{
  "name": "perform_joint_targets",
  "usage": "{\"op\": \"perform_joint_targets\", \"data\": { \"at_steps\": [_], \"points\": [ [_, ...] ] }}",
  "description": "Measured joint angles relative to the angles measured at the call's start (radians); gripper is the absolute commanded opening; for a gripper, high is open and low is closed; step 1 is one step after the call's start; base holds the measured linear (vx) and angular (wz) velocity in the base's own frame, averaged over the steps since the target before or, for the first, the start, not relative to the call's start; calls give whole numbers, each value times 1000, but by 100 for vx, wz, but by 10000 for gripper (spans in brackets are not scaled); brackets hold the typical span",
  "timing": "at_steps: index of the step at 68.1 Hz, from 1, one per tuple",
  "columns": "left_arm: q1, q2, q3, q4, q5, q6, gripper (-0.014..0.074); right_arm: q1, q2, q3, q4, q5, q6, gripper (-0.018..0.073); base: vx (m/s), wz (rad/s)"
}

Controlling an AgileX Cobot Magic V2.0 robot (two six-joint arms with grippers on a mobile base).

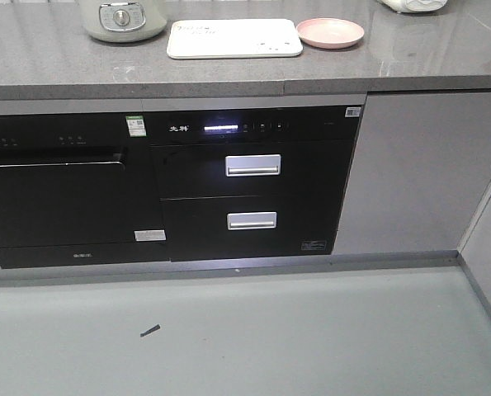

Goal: Transfer vegetables to tray and serve
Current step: 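Continue driving the base closer to the counter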

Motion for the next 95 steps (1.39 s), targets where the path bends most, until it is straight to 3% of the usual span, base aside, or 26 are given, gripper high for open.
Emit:
{"op": "perform_joint_targets", "data": {
  "at_steps": [95],
  "points": [
    [0,0,0,0,0,0,-6,0,0,0,0,0,0,-6,11,1]
  ]
}}
